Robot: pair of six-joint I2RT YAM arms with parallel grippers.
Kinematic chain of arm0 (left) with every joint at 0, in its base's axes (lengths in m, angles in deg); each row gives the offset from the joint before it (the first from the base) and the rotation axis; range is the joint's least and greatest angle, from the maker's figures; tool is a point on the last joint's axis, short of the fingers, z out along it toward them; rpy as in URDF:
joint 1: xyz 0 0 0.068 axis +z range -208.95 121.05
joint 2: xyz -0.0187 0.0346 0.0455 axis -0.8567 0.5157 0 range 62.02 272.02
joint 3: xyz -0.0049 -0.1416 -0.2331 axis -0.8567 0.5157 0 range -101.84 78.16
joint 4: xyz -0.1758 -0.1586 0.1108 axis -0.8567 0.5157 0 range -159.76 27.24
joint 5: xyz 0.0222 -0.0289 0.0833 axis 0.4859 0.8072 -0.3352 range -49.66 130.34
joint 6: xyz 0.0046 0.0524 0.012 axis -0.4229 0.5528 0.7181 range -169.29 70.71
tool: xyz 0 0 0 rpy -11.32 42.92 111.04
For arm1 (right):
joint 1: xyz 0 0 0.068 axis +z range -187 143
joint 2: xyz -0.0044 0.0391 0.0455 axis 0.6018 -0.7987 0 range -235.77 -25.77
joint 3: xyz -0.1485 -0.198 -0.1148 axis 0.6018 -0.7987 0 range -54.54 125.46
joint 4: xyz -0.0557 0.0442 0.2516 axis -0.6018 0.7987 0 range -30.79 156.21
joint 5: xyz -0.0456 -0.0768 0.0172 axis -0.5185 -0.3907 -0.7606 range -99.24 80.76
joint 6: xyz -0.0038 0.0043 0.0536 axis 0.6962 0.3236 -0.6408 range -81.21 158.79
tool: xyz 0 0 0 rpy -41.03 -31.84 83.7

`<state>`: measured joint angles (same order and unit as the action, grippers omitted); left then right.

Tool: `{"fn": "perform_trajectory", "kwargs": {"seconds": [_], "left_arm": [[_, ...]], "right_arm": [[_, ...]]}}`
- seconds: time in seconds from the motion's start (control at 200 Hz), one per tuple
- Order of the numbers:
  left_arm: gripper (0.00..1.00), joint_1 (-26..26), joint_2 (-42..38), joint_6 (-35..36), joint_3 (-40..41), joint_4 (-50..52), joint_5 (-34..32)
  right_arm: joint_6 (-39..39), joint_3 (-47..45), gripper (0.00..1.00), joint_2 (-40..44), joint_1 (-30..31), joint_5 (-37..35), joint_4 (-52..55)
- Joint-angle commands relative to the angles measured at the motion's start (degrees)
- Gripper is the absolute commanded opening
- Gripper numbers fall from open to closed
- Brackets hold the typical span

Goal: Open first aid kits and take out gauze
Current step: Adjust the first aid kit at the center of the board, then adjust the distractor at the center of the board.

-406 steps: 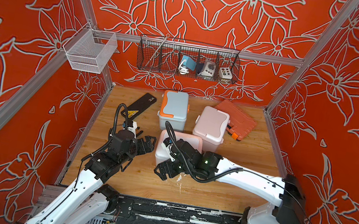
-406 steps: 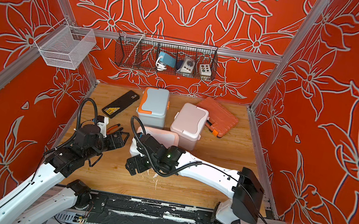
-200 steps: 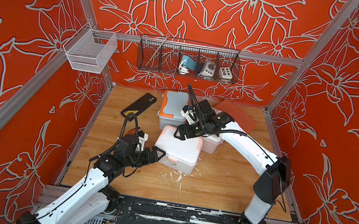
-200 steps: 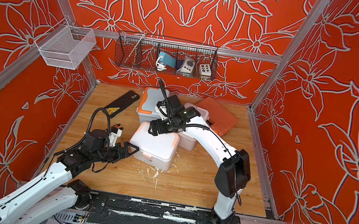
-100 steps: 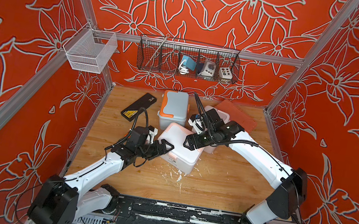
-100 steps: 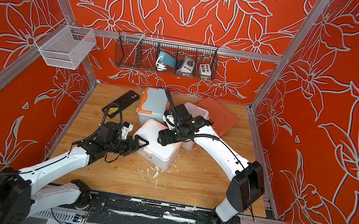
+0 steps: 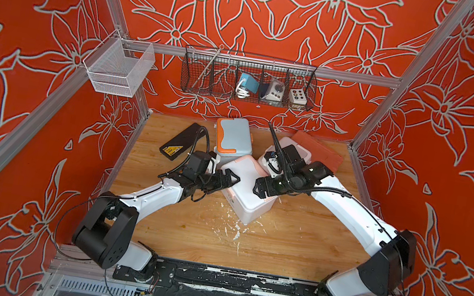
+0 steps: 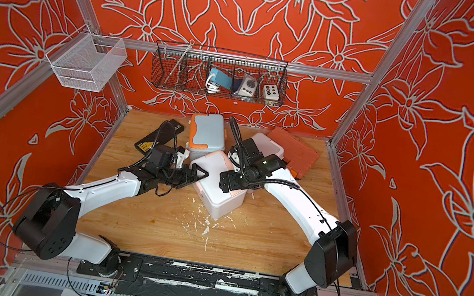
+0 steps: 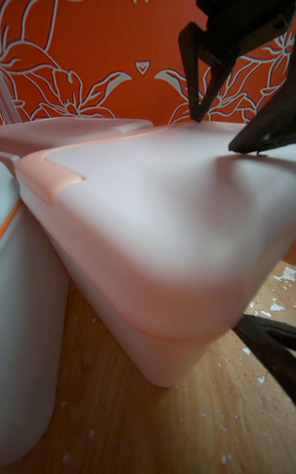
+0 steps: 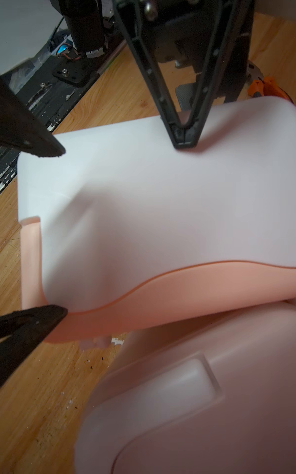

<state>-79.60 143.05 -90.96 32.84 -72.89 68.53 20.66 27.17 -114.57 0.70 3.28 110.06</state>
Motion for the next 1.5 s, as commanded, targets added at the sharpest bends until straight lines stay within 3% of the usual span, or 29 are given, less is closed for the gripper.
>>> {"fn": "perform_trajectory", "kwargs": {"seconds": [0.0, 0.26, 0.52, 0.666, 0.921, 1.096, 1.496], "left_arm": [[0.94, 0.64, -2.62, 2.48, 0.84, 1.18, -2.98], [0.96, 5.69, -13.44, 3.68, 6.82, 8.60, -10.94], [0.96, 19.00, -16.33, -2.24, 15.38, 7.42, -18.51], [0.95, 23.59, -10.48, -3.50, 15.77, 4.19, -19.28], [0.94, 28.12, 2.82, -0.79, 8.41, 2.12, -23.35], [0.92, 32.07, 9.58, -0.18, 4.63, -1.60, -19.88], [0.89, 32.73, 22.15, -3.15, -10.01, -5.47, -12.53]], "right_arm": [[-0.34, 1.25, 0.92, -0.62, -2.11, -2.14, 2.60], [1.92, 5.30, 0.94, -4.58, -4.26, -2.06, 3.43], [2.74, 4.49, 0.93, -4.53, -4.38, -1.45, 4.16], [2.60, 2.95, 0.93, -3.29, -4.38, -1.72, 4.39], [2.05, 0.82, 0.94, -0.44, -4.38, -1.38, 4.28], [1.35, -0.09, 0.96, 0.86, -4.34, -0.61, 4.05], [-0.56, -0.95, 0.97, 1.78, -4.45, -1.81, 3.98]]}}
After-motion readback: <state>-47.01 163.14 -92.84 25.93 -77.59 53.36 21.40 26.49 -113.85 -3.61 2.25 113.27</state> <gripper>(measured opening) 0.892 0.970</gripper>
